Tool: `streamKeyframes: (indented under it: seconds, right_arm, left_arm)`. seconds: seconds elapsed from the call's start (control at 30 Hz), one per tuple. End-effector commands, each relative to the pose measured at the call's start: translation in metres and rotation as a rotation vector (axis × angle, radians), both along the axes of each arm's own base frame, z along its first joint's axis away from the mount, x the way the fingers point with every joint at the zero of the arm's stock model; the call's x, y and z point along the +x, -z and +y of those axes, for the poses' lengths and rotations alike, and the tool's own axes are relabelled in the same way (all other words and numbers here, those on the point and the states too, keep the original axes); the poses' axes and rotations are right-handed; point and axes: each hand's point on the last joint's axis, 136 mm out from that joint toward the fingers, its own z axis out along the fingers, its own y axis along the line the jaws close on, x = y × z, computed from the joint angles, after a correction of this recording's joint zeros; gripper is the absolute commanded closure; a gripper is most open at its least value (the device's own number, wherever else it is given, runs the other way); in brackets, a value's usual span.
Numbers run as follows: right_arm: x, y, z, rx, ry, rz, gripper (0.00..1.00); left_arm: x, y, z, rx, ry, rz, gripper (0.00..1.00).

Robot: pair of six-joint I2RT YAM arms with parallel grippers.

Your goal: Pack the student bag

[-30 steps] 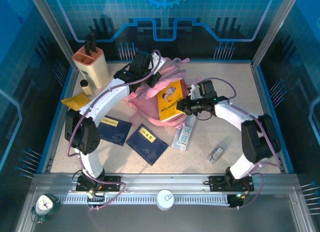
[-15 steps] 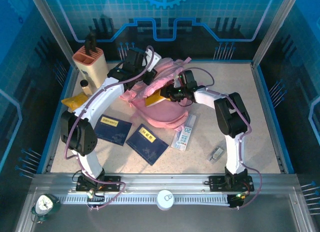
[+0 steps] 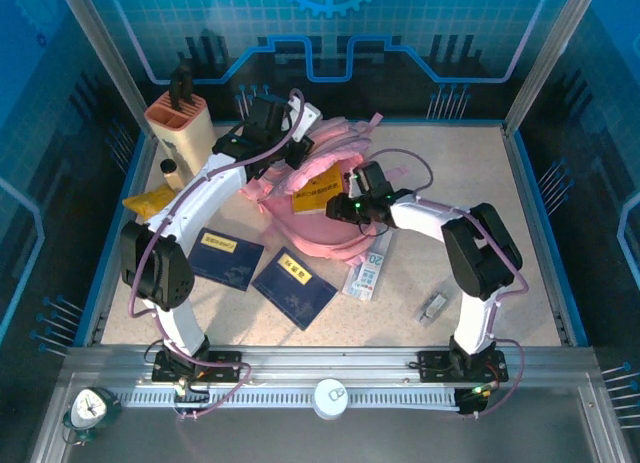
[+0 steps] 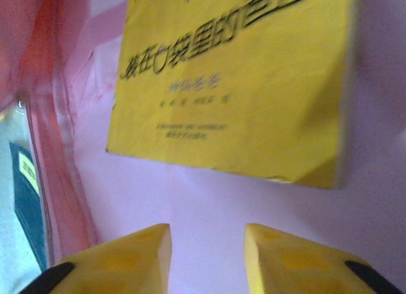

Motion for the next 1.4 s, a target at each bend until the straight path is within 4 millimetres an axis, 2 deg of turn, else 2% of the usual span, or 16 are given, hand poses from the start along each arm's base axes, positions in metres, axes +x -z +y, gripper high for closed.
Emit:
streamKeyframes:
  seconds: [0.0,0.1,0.2,0.3,0.37,0.43,0.53,0.63,0.7,0.77,0.87,0.97,1.07,1.17,1.27,1.37]
  right_arm:
    - [0.015,0.008,0.018,-0.017,-0.012,-0.04,0.77]
    - [0.045,0.008,0.01,-0.034,0.056,-0.11,0.85]
    - [0.073,0.001,-0.01,-0.064,0.116,-0.181,0.87]
    - [0.087,-0.009,-0.036,-0.1,0.184,-0.227,0.86]
    - [0.085,-0.02,-0.038,-0.073,0.165,-0.259,0.86]
    - [0.072,-0.028,-0.03,-0.063,0.101,-0.265,0.85]
    - [0.038,-0.042,-0.021,-0.029,0.003,-0.295,0.77]
    - [0.004,-0.058,-0.035,-0.044,-0.025,-0.307,0.67]
    - [-0.019,-0.065,-0.052,-0.078,-0.012,-0.283,0.63]
    - [-0.04,-0.072,-0.061,-0.081,-0.032,-0.268,0.58]
    - [-0.066,-0.082,-0.081,-0.121,-0.023,-0.241,0.53]
    - [-0.088,-0.081,-0.1,-0.186,-0.009,-0.173,0.49]
    - [-0.11,-0.077,-0.091,-0.166,-0.097,-0.109,0.46]
    - [-0.132,-0.072,-0.067,-0.146,-0.201,-0.055,0.41]
    - [-0.152,-0.064,-0.04,-0.184,-0.309,-0.032,0.38]
    - [-0.166,-0.047,-0.018,-0.223,-0.38,-0.028,0.37]
  left_arm:
    - [0.002,-0.082,-0.005,-0.127,0.027,-0.189,1.0]
    - [0.004,-0.077,-0.004,-0.115,0.019,-0.183,1.0]
    - [0.004,-0.074,-0.003,-0.106,0.02,-0.172,1.0]
    - [0.005,-0.071,0.0,-0.1,0.015,-0.173,1.0]
    - [0.007,-0.071,0.005,-0.095,0.003,-0.176,1.0]
    - [0.01,-0.07,0.007,-0.09,-0.005,-0.164,1.0]
    - [0.011,-0.059,0.005,-0.104,-0.011,-0.122,1.0]
    - [0.009,-0.04,0.004,-0.116,-0.025,-0.076,1.0]
    - [0.006,-0.026,0.004,-0.13,-0.045,-0.038,0.88]
    - [0.0,-0.014,0.0,-0.147,-0.046,0.015,0.65]
    - [-0.018,-0.005,-0.006,-0.198,-0.078,0.099,0.58]
    - [-0.042,-0.016,-0.001,-0.357,-0.191,0.228,0.52]
    - [-0.076,-0.003,0.009,-0.492,-0.316,0.365,0.49]
    - [-0.117,0.029,0.021,-0.633,-0.455,0.454,0.49]
    - [-0.162,0.08,0.046,-0.617,-0.638,0.542,0.48]
    - [-0.201,0.112,0.063,-0.608,-0.745,0.583,0.48]
